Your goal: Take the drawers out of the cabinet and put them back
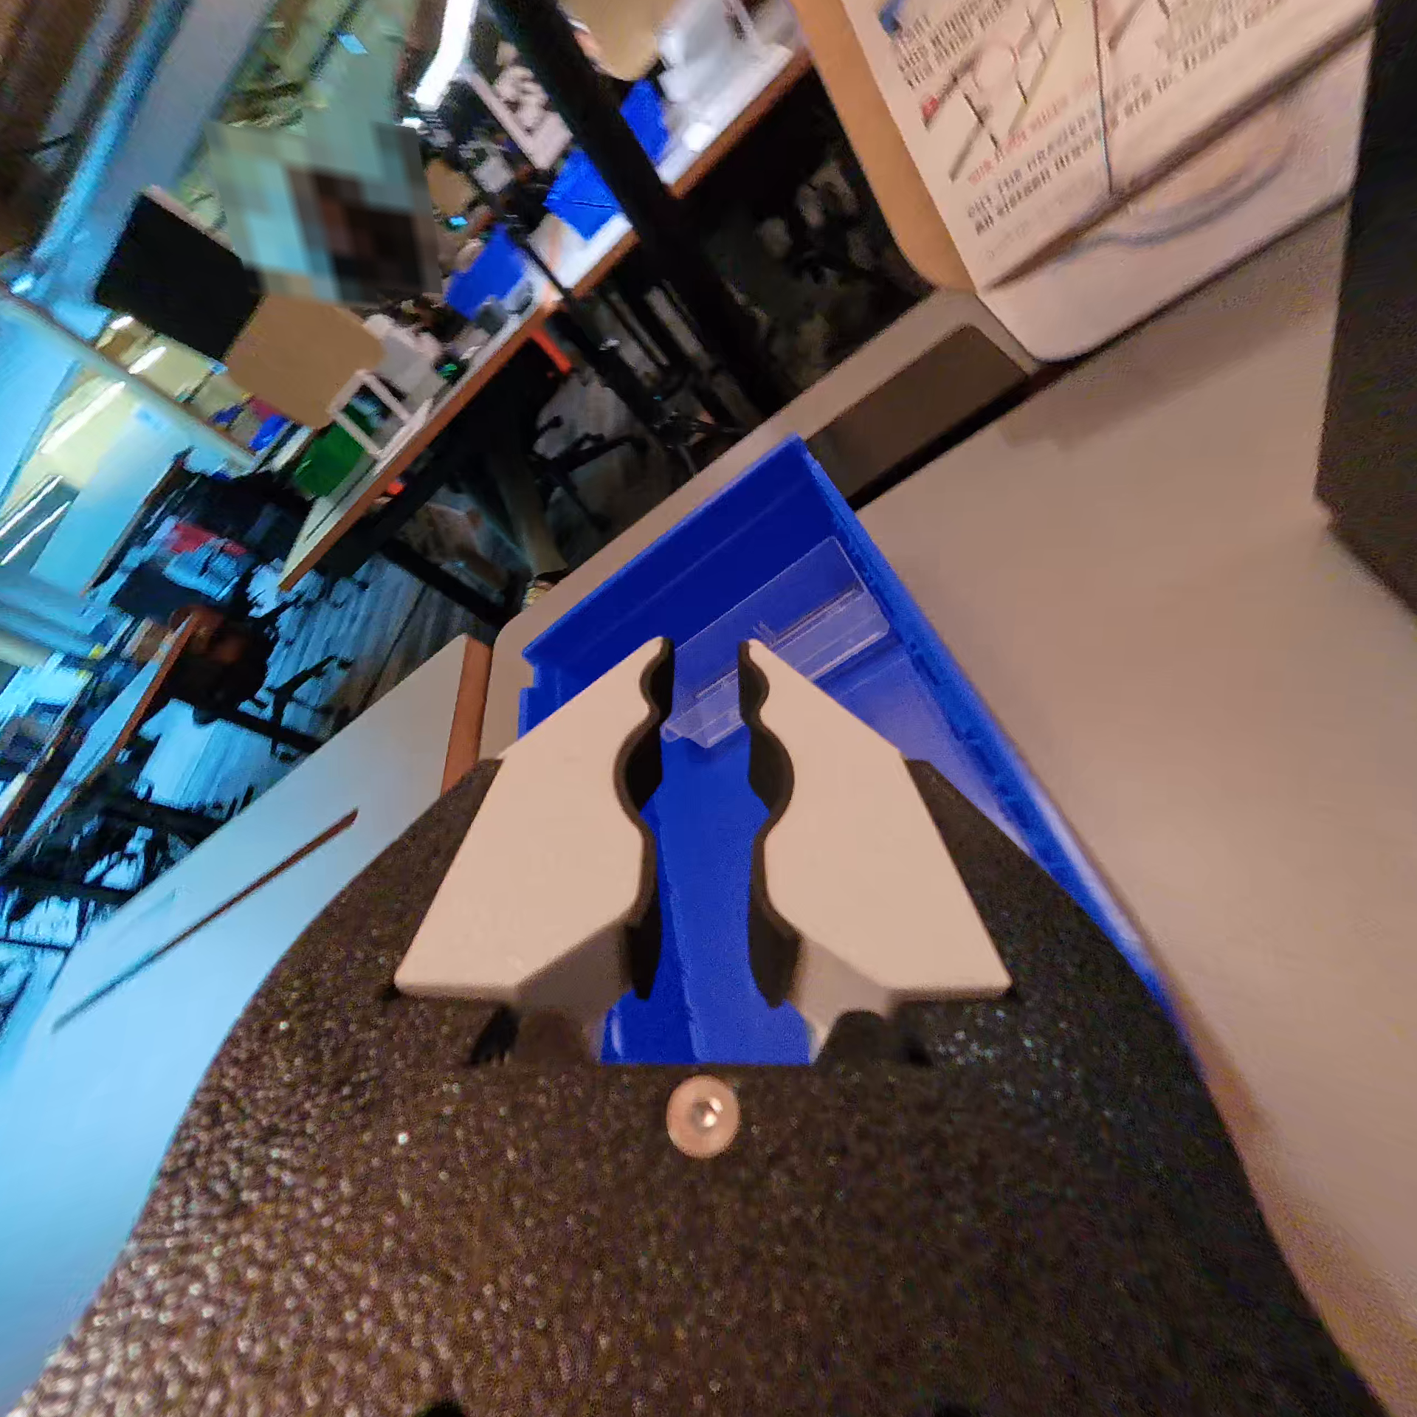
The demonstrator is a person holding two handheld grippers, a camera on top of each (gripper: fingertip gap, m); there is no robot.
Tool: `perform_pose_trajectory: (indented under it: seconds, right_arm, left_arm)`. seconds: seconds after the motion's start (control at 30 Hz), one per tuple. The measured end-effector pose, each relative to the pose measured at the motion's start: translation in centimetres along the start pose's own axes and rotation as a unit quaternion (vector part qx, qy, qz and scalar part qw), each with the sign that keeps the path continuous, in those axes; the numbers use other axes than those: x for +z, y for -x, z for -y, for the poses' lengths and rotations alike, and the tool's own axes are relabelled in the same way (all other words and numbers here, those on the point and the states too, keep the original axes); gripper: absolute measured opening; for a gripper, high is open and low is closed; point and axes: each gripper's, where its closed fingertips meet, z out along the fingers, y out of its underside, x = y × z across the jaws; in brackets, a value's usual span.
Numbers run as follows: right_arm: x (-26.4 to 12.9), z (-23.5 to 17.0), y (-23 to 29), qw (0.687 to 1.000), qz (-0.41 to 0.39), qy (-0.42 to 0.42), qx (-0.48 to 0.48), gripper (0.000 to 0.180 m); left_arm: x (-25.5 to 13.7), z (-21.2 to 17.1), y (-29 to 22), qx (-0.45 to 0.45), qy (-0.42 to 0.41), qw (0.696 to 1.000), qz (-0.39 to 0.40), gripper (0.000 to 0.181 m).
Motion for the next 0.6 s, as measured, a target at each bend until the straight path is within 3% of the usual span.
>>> perform_pose_trajectory:
  seconds: [0.13, 0.3, 0.4, 0.6]
  right_arm:
    - [0.0, 0.0, 0.0, 1.0, 0.001, -0.001, -0.004, 0.0]
    - [0.0, 0.0, 0.0, 1.0, 0.0, 0.0, -0.01, 0.0]
    - [0.0, 0.0, 0.0, 1.0, -0.001, -0.002, -0.01, 0.0]
    - [0.0, 0.0, 0.0, 1.0, -0.011, -0.005, -0.013, 0.0]
  left_arm:
    - [4.9, -2.0, 0.7, 0.087, 0.03, 0.991, -0.096, 0.021]
    - [8.9, -6.9, 0.4, 0.172, 0.098, 0.953, -0.228, 0.037]
    - [11.0, -9.7, 0.8, 0.188, 0.141, 0.936, -0.261, 0.043]
    - [14.3, -11.1, 0.7, 0.215, 0.155, 0.918, -0.294, 0.035]
